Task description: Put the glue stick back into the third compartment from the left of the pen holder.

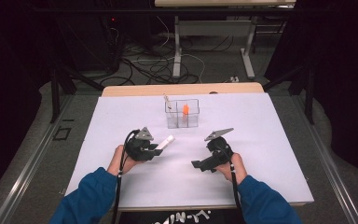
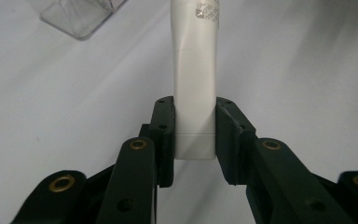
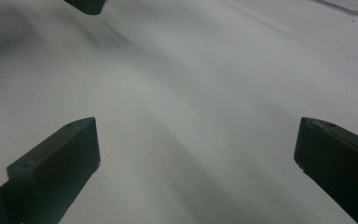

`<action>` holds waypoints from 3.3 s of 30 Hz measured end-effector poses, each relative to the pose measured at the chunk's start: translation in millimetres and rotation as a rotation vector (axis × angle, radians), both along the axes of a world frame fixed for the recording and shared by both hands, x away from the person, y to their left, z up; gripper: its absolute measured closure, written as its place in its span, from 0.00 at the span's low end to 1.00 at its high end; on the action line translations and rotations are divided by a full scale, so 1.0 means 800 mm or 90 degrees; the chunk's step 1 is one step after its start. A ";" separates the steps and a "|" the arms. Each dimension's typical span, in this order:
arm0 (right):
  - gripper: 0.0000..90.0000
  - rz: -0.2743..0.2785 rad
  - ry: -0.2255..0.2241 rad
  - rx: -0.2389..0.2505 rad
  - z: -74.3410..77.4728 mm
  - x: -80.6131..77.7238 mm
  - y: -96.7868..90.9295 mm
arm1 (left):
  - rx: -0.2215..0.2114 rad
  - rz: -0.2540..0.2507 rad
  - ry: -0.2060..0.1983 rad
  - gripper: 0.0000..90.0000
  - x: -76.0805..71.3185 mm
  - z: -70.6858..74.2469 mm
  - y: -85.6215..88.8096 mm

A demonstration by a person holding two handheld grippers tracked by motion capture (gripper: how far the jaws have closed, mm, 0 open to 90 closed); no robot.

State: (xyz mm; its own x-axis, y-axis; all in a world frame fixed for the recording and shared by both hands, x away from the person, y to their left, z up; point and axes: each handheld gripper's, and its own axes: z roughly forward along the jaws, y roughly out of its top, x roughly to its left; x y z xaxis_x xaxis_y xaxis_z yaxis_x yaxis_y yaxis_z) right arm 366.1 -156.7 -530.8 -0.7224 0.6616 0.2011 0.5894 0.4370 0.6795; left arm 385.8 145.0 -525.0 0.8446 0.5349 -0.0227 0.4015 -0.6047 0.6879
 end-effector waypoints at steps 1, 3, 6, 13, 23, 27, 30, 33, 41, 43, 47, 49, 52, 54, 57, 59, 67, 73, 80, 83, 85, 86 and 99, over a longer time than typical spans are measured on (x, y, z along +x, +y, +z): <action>0.00 -0.004 0.005 -0.009 0.001 -0.002 -0.002 | -0.002 0.000 0.006 0.79 -0.002 0.001 -0.001; 0.00 -0.013 -0.001 0.004 0.000 -0.003 -0.006 | -0.014 0.007 -0.009 0.79 -0.005 -0.001 -0.004; 0.00 -0.026 -0.003 0.023 0.001 -0.005 -0.012 | -0.028 0.015 -0.017 0.79 -0.007 -0.003 -0.007; 0.00 -0.045 -0.001 0.054 0.008 -0.010 -0.014 | -0.065 0.021 -0.031 0.79 -0.014 -0.003 -0.013; 0.00 -0.041 -0.009 0.107 0.012 -0.015 -0.003 | -0.103 0.029 -0.066 0.79 -0.025 -0.005 -0.032; 0.00 -0.052 -0.018 0.126 0.012 -0.014 0.002 | -0.118 0.041 -0.076 0.79 -0.025 -0.007 -0.042; 0.06 -0.066 -0.024 0.150 0.016 -0.014 0.005 | -0.128 0.049 -0.087 0.79 -0.026 -0.009 -0.053; 0.16 -0.091 -0.017 0.186 0.019 -0.010 0.007 | -0.123 0.044 -0.088 0.79 -0.029 -0.010 -0.063; 0.34 -0.162 0.004 0.250 0.015 0.007 0.015 | -0.122 0.063 -0.097 0.79 -0.034 -0.014 -0.078; 0.38 -0.172 0.005 0.250 0.013 0.011 0.018 | -0.119 0.071 -0.090 0.79 -0.035 -0.015 -0.081; 0.46 -0.200 0.013 0.271 0.008 0.017 0.019 | -0.121 0.082 -0.098 0.79 -0.035 -0.016 -0.086; 0.48 -0.211 0.020 0.284 0.006 0.021 0.020 | -0.122 0.084 -0.097 0.79 -0.035 -0.016 -0.088; 0.52 -0.226 0.028 0.304 0.004 0.025 0.020 | -0.119 0.090 -0.100 0.79 -0.035 -0.018 -0.091; 0.55 -0.234 0.026 0.314 0.003 0.027 0.020 | -0.117 0.093 -0.100 0.79 -0.035 -0.019 -0.092; 0.61 -0.239 0.029 0.332 0.003 0.028 0.020 | -0.119 0.099 -0.100 0.79 -0.036 -0.021 -0.097; 0.65 -0.246 0.024 0.331 0.004 0.029 0.019 | -0.117 0.100 -0.107 0.79 -0.037 -0.021 -0.099; 0.73 -0.239 0.049 0.377 0.002 0.026 0.018 | -0.109 0.098 -0.109 0.79 -0.037 -0.021 -0.100; 0.74 -0.218 0.001 0.344 0.010 0.021 0.021 | -0.104 0.085 -0.117 0.68 -0.038 -0.018 -0.099; 0.74 -0.207 -0.067 0.278 0.024 0.012 0.019 | -0.096 0.077 -0.078 0.36 -0.040 -0.012 -0.085; 0.74 -0.203 -0.094 0.256 0.031 0.008 0.017 | -0.087 0.075 -0.076 0.27 -0.041 -0.008 -0.076; 0.74 -0.201 -0.115 0.240 0.034 0.006 0.016 | -0.082 0.074 -0.071 0.22 -0.043 -0.005 -0.070; 0.74 -0.194 -0.121 0.234 0.035 0.005 0.015 | -0.072 0.074 -0.069 0.20 -0.043 -0.004 -0.067; 0.74 -0.187 -0.168 0.169 0.048 0.004 0.008 | 0.008 0.063 -0.031 0.03 -0.058 -0.004 -0.039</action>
